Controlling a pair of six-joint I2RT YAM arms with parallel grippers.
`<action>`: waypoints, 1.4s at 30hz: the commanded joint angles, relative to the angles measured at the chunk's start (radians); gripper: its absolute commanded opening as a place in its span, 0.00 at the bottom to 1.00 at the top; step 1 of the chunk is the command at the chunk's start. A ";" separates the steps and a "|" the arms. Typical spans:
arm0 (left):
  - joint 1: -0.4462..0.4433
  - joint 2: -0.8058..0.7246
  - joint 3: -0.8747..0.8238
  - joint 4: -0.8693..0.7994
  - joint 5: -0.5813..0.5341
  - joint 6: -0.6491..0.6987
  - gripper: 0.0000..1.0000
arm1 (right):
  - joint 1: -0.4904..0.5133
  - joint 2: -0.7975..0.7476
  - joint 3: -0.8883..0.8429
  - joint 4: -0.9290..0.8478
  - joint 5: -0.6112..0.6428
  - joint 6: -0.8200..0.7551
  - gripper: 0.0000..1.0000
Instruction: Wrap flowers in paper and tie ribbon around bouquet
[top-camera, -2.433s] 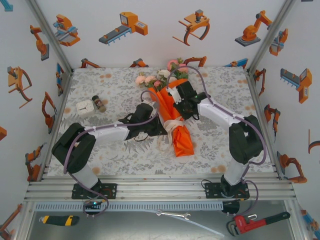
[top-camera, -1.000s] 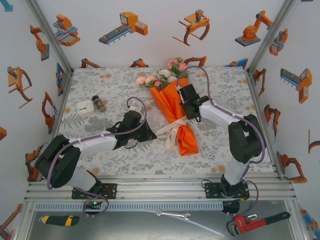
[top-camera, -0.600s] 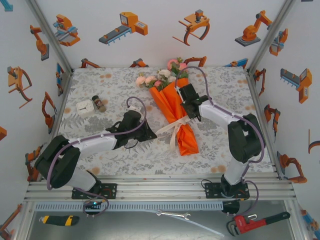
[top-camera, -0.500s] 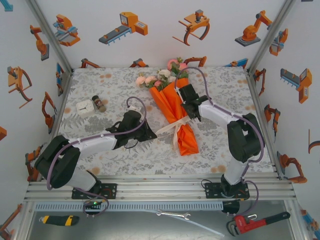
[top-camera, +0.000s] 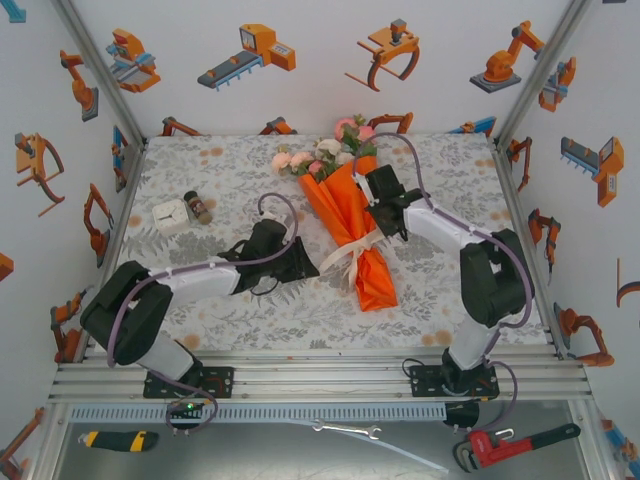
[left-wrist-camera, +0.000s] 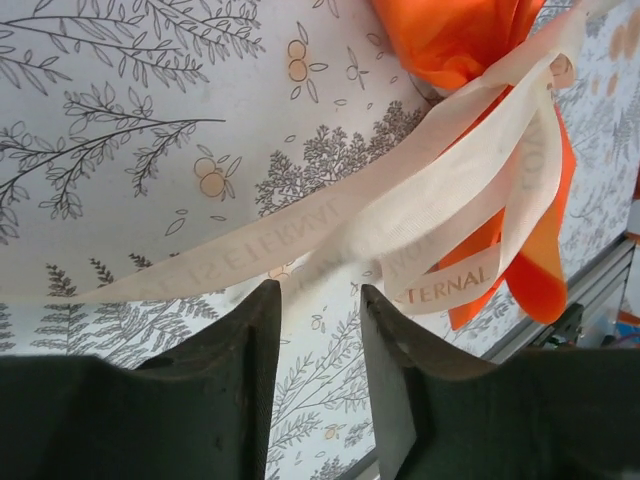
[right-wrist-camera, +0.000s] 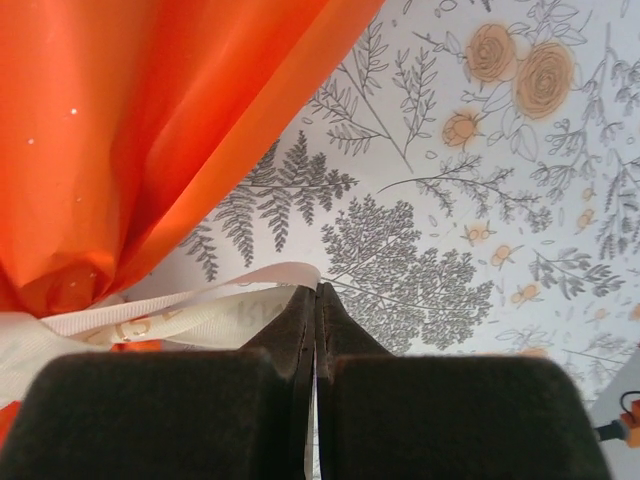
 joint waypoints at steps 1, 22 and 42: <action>-0.026 -0.096 0.023 -0.098 -0.104 0.104 0.44 | -0.001 -0.049 -0.004 -0.030 -0.062 0.078 0.00; -0.298 0.210 0.208 0.035 -0.133 0.252 0.59 | -0.001 -0.055 0.000 -0.049 -0.115 0.146 0.00; -0.099 -0.064 -0.046 -0.142 -0.159 0.191 0.00 | -0.002 -0.071 -0.178 0.063 0.199 -0.082 0.00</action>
